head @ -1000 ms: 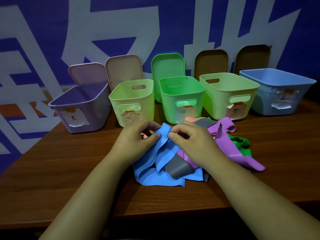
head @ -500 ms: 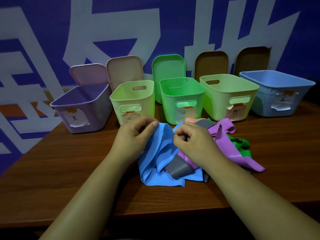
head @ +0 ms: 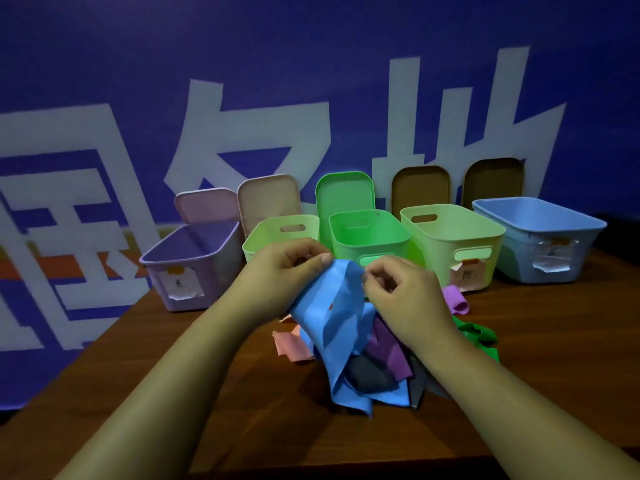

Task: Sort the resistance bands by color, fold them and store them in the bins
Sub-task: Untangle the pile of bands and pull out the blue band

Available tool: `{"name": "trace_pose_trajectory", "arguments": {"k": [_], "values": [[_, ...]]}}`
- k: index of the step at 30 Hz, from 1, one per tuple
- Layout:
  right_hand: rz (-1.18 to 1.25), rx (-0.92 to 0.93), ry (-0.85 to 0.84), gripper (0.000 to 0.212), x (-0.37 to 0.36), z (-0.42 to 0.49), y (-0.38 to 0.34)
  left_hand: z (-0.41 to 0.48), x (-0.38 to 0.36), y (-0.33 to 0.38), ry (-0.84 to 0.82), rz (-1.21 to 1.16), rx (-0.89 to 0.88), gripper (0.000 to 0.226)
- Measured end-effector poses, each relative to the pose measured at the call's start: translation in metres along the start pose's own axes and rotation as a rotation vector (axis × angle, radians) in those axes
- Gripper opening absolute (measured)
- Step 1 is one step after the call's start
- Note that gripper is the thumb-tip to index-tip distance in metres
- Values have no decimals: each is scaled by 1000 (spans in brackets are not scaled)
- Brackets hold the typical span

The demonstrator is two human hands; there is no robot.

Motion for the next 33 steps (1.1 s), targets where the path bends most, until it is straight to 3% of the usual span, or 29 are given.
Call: {"name": "trace_pose_trajectory", "arguments": {"k": [3,12,15,20,23,26,28,30,33], "values": [[-18,67,75,15,17,26,-22,10,21,19,26,52,-59,12],[-134,273,182,12,62,101,-87,44,89,89,131,-158,-6,10],[-130,262,188,12,67,110,-94,48,96,97,96,-208,-14,20],[-107,243,180,12,68,104,-96,45,81,90,-21,-72,-3,36],[-73,183,189,12,69,103,-94,39,69,85,-80,-22,68,34],[-130,117,115,14,74,99,-91,39,60,77,-243,-104,53,52],[-90,15,58,15,76,96,-88,40,58,69,-258,-75,43,63],[101,-165,28,13,75,91,-82,40,54,61,-258,-57,20,66],[603,-505,-36,13,65,78,-71,38,40,46,-247,-160,55,48]]}}
Point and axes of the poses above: each hand's wrist, its own z-axis towards the middle knuckle, its own x-axis out of the back of the hand, y = z × x, the point moved 1 cm from there along z, towards the middle knuckle, and after that the axes turned 14 degrees about z, right-handed, at the moved point
